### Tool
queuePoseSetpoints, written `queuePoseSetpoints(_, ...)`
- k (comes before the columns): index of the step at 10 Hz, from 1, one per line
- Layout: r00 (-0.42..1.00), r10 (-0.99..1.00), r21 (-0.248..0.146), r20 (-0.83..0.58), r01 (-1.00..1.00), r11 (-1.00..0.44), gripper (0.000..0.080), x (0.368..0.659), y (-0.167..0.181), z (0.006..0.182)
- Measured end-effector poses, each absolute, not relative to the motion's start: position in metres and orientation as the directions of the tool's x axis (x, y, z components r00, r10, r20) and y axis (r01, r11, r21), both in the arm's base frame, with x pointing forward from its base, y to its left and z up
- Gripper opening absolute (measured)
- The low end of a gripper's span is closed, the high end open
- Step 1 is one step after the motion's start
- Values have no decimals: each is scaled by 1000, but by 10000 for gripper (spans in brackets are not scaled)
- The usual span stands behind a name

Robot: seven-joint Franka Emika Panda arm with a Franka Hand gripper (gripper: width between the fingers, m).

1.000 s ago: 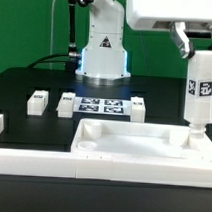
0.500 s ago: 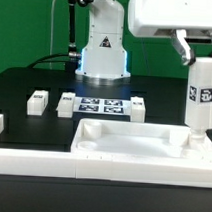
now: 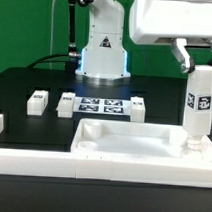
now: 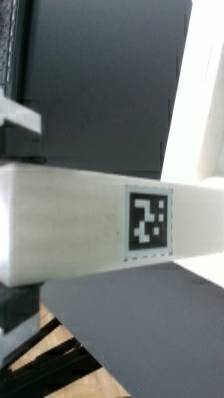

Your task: Assemble desk

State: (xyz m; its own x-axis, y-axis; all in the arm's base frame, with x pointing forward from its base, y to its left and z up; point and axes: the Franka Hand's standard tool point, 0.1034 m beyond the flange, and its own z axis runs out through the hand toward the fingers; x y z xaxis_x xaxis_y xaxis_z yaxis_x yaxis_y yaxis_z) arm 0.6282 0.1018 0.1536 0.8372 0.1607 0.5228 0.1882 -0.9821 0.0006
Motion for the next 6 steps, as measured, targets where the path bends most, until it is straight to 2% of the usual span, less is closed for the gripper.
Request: queuePoseSetpoints(6, 835, 155, 4, 527, 180, -984, 290, 636, 95, 148)
